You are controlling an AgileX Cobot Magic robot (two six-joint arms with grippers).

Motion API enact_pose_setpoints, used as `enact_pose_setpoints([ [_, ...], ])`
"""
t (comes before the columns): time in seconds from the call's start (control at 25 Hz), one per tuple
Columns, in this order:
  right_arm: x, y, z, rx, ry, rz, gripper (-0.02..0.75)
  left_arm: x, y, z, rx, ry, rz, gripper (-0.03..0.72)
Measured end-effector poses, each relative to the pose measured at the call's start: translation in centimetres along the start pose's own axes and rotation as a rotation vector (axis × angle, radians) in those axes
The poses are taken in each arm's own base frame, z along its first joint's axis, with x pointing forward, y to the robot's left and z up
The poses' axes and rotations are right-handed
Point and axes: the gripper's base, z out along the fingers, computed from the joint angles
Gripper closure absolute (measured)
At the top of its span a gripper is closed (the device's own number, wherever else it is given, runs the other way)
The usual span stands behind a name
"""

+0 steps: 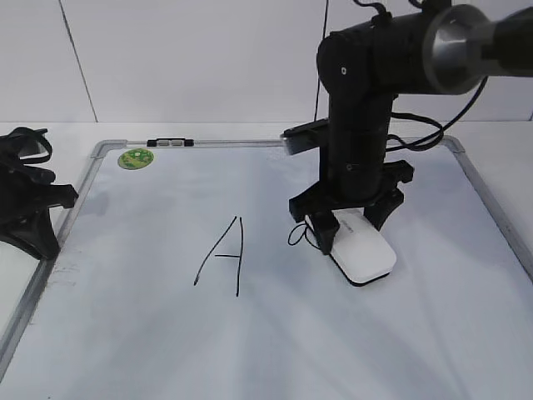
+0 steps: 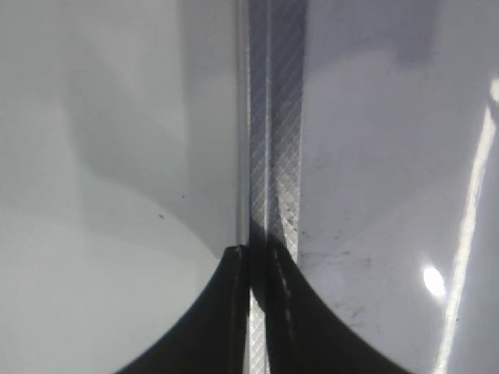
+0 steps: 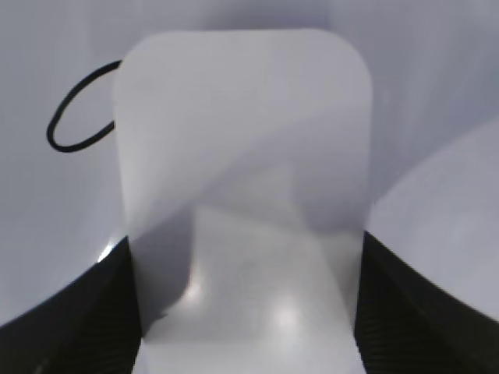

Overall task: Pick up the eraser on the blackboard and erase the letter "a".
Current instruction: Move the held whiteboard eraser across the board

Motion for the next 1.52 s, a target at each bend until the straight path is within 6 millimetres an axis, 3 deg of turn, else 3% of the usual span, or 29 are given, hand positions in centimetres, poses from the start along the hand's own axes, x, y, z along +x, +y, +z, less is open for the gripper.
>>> enact_pose_setpoints([
  [0.6,-0.2,0.8,1.0,0.002,0.025,-0.018,0.167,0.0,0.0,0.0,-0.003,0.000,0.002,0.673],
  [1.04,0.1,4.7,0.7,0.010,0.013,-0.115,0.167,0.0,0.0,0.0,-0.005,0.000,0.003,0.673],
  [1.52,-0.4,3.6,0.8,0.002,0.018,-0.077,0.167,0.0,0.0,0.0,-0.005,0.001,0.005,0.673],
])
